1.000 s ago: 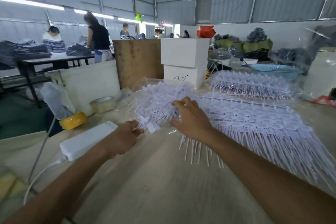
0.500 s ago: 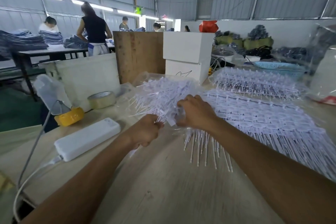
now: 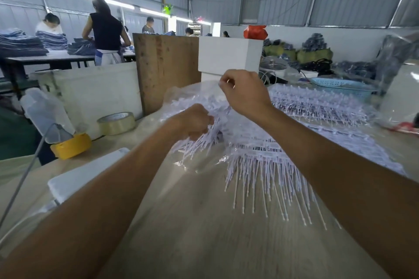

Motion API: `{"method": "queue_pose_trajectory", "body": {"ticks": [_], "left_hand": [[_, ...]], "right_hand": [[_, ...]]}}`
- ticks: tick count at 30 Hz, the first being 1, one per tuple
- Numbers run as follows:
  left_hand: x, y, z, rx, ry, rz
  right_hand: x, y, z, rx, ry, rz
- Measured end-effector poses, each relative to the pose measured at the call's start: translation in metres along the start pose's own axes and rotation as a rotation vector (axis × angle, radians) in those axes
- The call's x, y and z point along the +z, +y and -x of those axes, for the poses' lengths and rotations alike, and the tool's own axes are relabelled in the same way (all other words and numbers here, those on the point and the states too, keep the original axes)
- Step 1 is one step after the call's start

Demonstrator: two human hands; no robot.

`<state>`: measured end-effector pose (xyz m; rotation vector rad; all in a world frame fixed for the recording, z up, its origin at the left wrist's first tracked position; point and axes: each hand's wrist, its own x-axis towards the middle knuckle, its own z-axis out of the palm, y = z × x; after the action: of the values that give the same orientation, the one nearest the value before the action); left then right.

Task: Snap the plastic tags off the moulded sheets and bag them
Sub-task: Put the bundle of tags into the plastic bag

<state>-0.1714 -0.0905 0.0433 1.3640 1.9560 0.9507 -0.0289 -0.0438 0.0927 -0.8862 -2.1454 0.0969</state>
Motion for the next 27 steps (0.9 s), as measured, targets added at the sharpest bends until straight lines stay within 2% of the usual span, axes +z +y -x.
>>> {"method": "queue_pose_trajectory", "body": {"ticks": [4,8,11,13,17,20,22,24,26,27], "left_hand": [[0.015,0.027,-0.054,0.053,0.137,-0.173],[0.038,0.042,-0.092,0.135,0.231,-0.225],[0.061,0.032,-0.108,0.125,0.346,-0.432],[0.071,0.024,-0.114,0.125,0.34,-0.578],[0.055,0.033,-0.122,0.191,0.237,-0.654],[0.042,0.02,-0.099,0.353,0.378,-0.801],[0.04,-0.004,-0.077,0.356,0.356,-0.964],[0.042,-0.023,-0.067,0.21,0.211,-0.947],[0.044,-0.027,-0.069,0.066,0.097,-0.703],[0.045,-0.027,-0.073,0.039,0.092,-0.574]], "right_hand": [[-0.009,-0.001,-0.02,-0.032,0.072,0.036],[-0.014,-0.002,-0.029,-0.061,0.127,-0.017],[-0.012,0.003,-0.027,-0.084,0.132,-0.025],[-0.012,0.008,-0.024,-0.084,0.123,-0.045],[-0.016,0.013,-0.02,-0.101,0.116,-0.019],[-0.021,0.014,-0.021,-0.07,0.116,-0.05],[-0.022,0.009,-0.02,-0.048,0.112,-0.098],[-0.022,-0.001,-0.017,-0.067,0.122,-0.141],[-0.025,-0.011,-0.013,-0.124,0.119,-0.146],[-0.026,-0.014,-0.011,-0.161,0.107,-0.125]]}}
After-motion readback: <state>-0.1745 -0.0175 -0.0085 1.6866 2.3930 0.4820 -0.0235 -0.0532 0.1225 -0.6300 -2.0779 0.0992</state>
